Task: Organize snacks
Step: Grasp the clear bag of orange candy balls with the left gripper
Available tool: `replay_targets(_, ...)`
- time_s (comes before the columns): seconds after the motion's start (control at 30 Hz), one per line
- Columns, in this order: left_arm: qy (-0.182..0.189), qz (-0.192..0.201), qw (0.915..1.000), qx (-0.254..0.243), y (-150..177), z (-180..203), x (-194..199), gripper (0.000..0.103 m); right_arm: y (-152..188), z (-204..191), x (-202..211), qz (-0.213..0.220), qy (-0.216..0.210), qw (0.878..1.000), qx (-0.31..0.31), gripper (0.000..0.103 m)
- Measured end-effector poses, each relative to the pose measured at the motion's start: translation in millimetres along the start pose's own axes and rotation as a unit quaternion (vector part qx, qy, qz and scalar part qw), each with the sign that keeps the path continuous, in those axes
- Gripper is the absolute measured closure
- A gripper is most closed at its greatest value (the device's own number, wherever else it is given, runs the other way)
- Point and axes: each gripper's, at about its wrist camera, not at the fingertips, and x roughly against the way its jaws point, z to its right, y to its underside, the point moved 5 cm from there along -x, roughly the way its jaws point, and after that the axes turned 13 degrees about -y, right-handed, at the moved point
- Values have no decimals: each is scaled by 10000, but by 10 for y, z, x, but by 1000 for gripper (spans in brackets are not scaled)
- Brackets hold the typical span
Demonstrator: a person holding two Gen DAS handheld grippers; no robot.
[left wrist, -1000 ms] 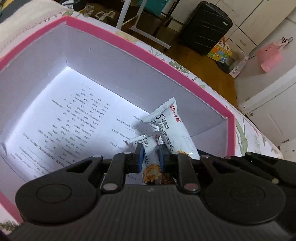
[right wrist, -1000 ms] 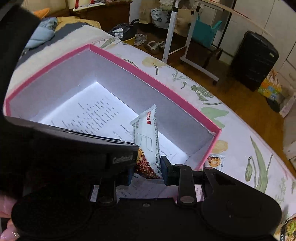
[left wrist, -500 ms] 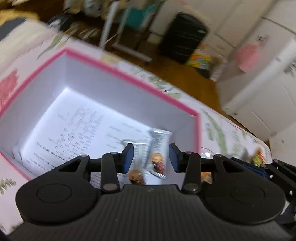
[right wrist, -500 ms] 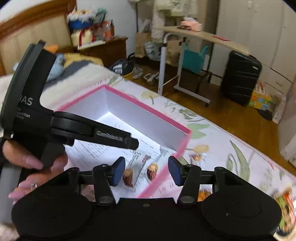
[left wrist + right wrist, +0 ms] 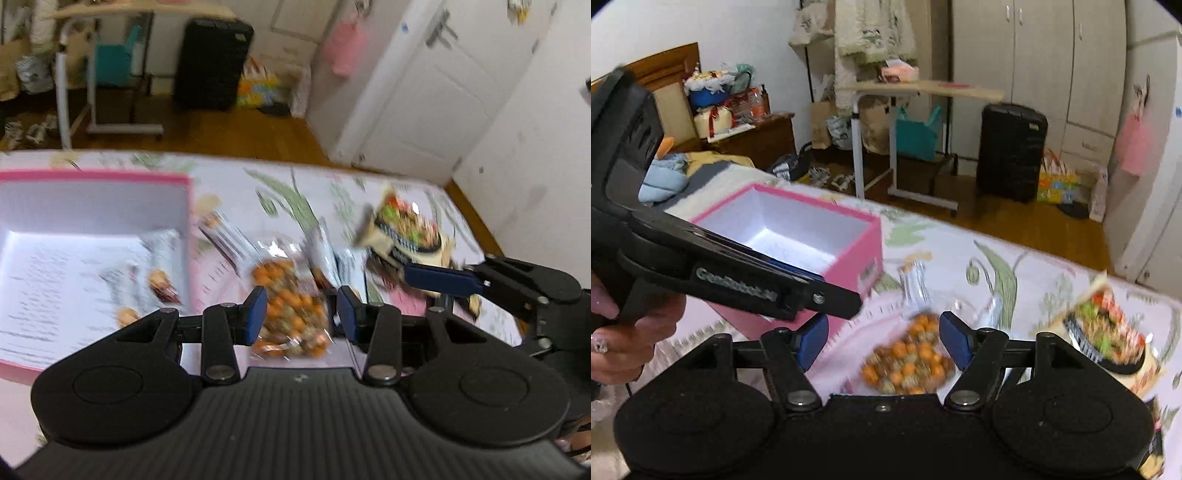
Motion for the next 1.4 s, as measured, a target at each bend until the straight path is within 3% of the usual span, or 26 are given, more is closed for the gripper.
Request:
replay_targets(0.2, -260, -425, 9984, -278, 259, 310, -560, 61, 419, 184, -305, -174, -26, 9998, -26, 20)
replay_targets(0.33, -717, -336, 9962, -374, 318, 332, -827, 42, 624, 371, -547, -312, -134, 9982, -504, 18)
replay_targets(0.5, -1197, -414, 9904, -548, 304, 304, -1123, 37, 725, 494, -787, -422, -209, 9959, -777, 17)
replay_targets(0.7, -700, -815, 9941, -166, 266, 209, -1225, 31, 859, 501, -985, -517, -318, 9952, -762, 15)
replay_targets(0.87, -568, -1019, 9932, 6, 307, 170, -1278, 29, 900, 468, -1089, -500, -425, 9954, -692, 13)
replay_targets(1.03, -359, -1202, 9918, 251, 378, 127, -1323, 28, 956, 523, -1122, -204, -372, 9951, -895, 12)
replay_targets(1.17, -440, -1161, 9922, 117, 417, 191, -1227, 33, 973, 525, -1042, -143, -458, 9934, -1045, 17)
replay_targets(1.4, -796, -1167, 9892, -397, 499, 359, -872, 33, 1030, 303, -869, -534, -910, 9881, -1116, 29)
